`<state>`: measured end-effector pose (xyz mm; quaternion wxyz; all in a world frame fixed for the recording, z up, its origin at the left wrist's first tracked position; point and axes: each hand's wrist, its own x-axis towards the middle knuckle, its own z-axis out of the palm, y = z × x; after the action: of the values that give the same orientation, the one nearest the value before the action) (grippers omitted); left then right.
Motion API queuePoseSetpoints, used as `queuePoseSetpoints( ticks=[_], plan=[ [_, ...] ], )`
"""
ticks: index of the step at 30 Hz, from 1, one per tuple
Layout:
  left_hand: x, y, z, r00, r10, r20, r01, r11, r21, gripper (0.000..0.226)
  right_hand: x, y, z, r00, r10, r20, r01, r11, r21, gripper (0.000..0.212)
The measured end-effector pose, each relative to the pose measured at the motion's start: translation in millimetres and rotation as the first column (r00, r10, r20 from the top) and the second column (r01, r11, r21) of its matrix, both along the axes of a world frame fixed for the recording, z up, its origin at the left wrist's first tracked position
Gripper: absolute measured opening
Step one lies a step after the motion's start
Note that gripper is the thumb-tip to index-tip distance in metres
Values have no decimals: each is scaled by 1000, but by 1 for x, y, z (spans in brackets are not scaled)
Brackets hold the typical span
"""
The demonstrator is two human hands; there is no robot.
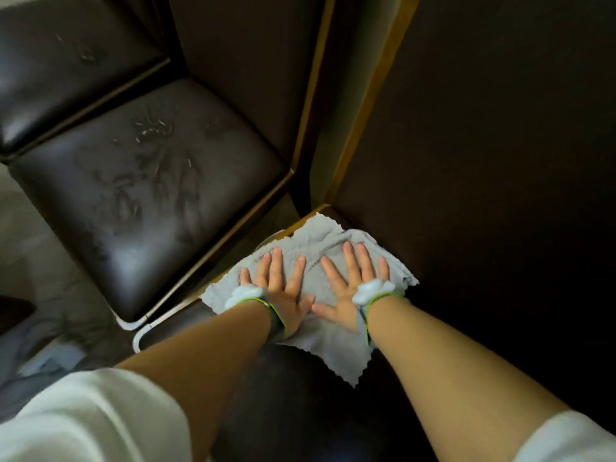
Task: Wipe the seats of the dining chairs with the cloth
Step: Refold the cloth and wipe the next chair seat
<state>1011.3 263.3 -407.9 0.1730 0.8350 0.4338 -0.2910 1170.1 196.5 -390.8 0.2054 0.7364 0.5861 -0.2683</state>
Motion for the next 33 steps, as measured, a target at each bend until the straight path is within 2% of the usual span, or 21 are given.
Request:
queuePoseSetpoints(
  ticks=[3,7,15,22,25,28,31,33],
  plan=[
    [3,1,2,999,16,-43,-17,1000,-16,68,-4,3,-1,1000,-10,-3,9,999,-38,86],
    [4,0,9,1000,10,-11,-11,999,-34,68,-2,9,-3,1000,5,9,-4,993,-120,87],
    [0,0,1,997,45,60,-41,997,-67,71,-9,6,-7,998,-19,59,24,996,-85,86],
    [5,9,14,999,-14,-42,8,990,-141,68,-10,3,-14,997,0,82,5,998,-64,95],
    [-2,8,12,1000,-9,16,11,991,-136,69,-12,6,-16,996,-63,62,63,998,12,89],
    [-5,11,12,998,0,57,9,987,-161,71,-11,8,-16,994,-107,-16,107,994,-19,82],
    [-2,12,10,996,30,84,-11,976,-217,76,-12,10,-15,995,-102,-18,101,995,-20,82],
    [-4,12,7,993,39,111,-13,974,-226,76,-10,15,-19,993,-114,-23,112,990,-87,83]
  ],
)
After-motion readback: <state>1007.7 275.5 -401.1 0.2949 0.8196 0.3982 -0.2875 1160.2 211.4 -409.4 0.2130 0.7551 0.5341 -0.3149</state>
